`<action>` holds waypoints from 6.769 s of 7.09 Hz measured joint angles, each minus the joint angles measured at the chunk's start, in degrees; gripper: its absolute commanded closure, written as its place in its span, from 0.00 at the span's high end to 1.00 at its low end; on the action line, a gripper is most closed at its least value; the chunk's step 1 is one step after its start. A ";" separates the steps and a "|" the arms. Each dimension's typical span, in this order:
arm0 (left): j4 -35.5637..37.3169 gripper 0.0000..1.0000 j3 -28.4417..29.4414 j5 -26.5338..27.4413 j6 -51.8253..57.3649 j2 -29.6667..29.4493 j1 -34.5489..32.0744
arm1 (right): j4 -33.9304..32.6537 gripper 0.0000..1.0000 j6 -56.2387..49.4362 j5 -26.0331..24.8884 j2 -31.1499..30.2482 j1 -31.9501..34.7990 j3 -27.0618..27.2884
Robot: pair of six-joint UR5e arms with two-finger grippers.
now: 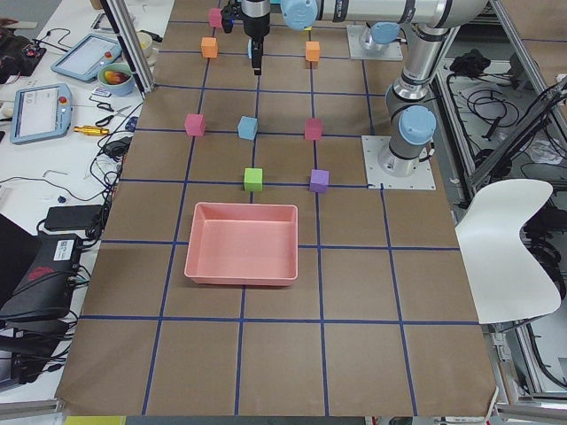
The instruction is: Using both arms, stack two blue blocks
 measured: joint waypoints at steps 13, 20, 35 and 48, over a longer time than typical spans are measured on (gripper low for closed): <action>0.14 1.00 -0.16 -0.02 0.05 -0.52 0.09 | -0.07 1.00 0.05 -0.85 0.86 1.32 0.25; 0.20 1.00 -0.17 -0.09 0.21 -0.95 -0.05 | -10.34 1.00 1.99 -0.02 12.00 1.86 12.41; 34.19 1.00 -16.71 -0.89 6.28 -19.68 -1.49 | -30.68 0.22 18.50 5.04 23.55 22.76 10.91; 33.13 0.09 -10.65 0.71 -1.75 -19.84 -6.48 | 5.01 1.00 0.52 2.49 7.15 11.71 -4.87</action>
